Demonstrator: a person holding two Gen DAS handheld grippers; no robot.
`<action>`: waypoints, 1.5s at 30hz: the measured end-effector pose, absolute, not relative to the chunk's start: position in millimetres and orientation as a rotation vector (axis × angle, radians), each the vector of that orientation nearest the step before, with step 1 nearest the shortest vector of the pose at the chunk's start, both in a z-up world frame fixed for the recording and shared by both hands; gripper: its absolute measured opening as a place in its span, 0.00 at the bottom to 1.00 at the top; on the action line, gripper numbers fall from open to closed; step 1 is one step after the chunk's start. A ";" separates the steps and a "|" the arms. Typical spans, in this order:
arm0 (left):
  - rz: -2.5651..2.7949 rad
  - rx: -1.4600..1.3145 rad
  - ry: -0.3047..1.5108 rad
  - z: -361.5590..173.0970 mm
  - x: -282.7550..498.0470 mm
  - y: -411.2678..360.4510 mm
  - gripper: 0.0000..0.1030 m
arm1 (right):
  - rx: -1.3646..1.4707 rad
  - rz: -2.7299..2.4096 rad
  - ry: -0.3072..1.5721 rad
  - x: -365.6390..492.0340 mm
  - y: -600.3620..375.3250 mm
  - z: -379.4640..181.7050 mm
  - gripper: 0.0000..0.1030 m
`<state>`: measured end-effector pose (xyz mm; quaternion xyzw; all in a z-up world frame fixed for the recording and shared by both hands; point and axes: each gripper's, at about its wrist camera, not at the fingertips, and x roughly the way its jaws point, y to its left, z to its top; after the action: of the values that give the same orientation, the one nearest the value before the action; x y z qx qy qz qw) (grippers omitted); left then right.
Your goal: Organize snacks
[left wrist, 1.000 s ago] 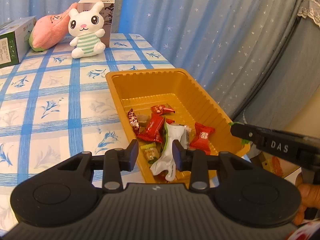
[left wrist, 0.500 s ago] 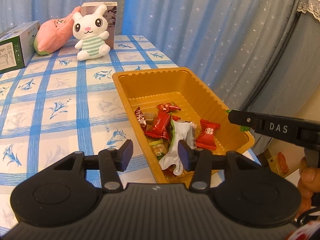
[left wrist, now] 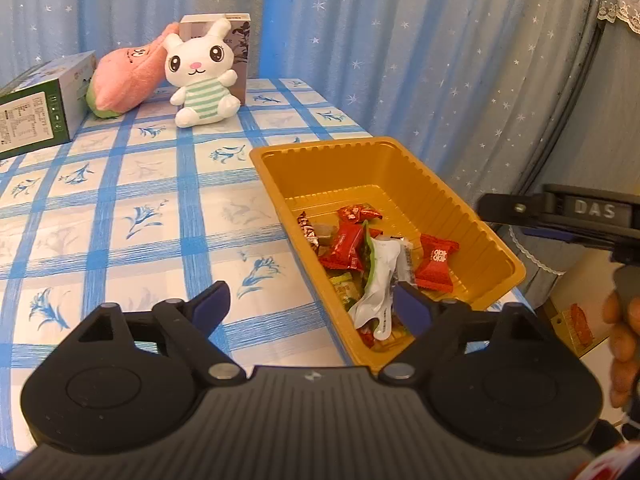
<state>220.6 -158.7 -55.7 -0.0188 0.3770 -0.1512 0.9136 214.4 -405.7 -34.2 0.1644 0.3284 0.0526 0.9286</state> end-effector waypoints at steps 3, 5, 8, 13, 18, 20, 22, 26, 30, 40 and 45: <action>-0.305 -0.041 0.773 -54.1 213.9 -155.7 0.93 | 0.360 0.070 0.684 201.5 -411.1 -33.4 0.71; -0.306 -0.049 0.780 -52.8 210.3 -153.4 0.94 | 0.369 0.058 0.693 192.2 -412.7 -32.9 0.71; -0.306 -0.052 0.794 -49.7 204.1 -150.9 0.95 | 0.368 0.047 0.708 179.1 -411.3 -30.8 0.71; -0.291 -0.032 0.783 -41.0 188.0 -148.4 1.00 | 0.351 0.041 0.732 159.3 -401.9 -26.9 0.71; -0.269 -0.014 0.788 -33.3 174.4 -141.2 1.00 | 0.311 0.047 0.738 144.0 -387.5 -19.8 0.71; -0.261 -0.019 0.791 -30.6 169.4 -137.2 1.00 | 0.294 0.051 0.738 138.3 -382.1 -16.0 0.71; -0.253 -0.040 0.796 -27.7 163.3 -131.4 1.00 | 0.273 0.060 0.738 132.9 -376.1 -12.9 0.71; -0.222 -0.035 0.784 -20.2 150.0 -123.8 1.00 | 0.234 0.078 0.737 121.3 -363.7 -6.9 0.71; -0.201 -0.043 0.777 -12.9 138.5 -116.1 1.00 | 0.216 0.093 0.740 111.5 -354.5 -2.1 0.71; -0.168 -0.057 0.766 4.7 110.1 -103.8 1.00 | 0.190 0.116 0.748 83.8 -343.5 7.4 0.71; -0.164 -0.060 0.769 11.0 97.2 -102.6 1.00 | 0.170 0.120 0.745 71.1 -336.4 14.7 0.71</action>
<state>97.2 -102.6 11.0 -0.0294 0.3745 -0.0798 0.9233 71.1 -336.4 14.7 0.0827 0.3632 0.0587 0.9262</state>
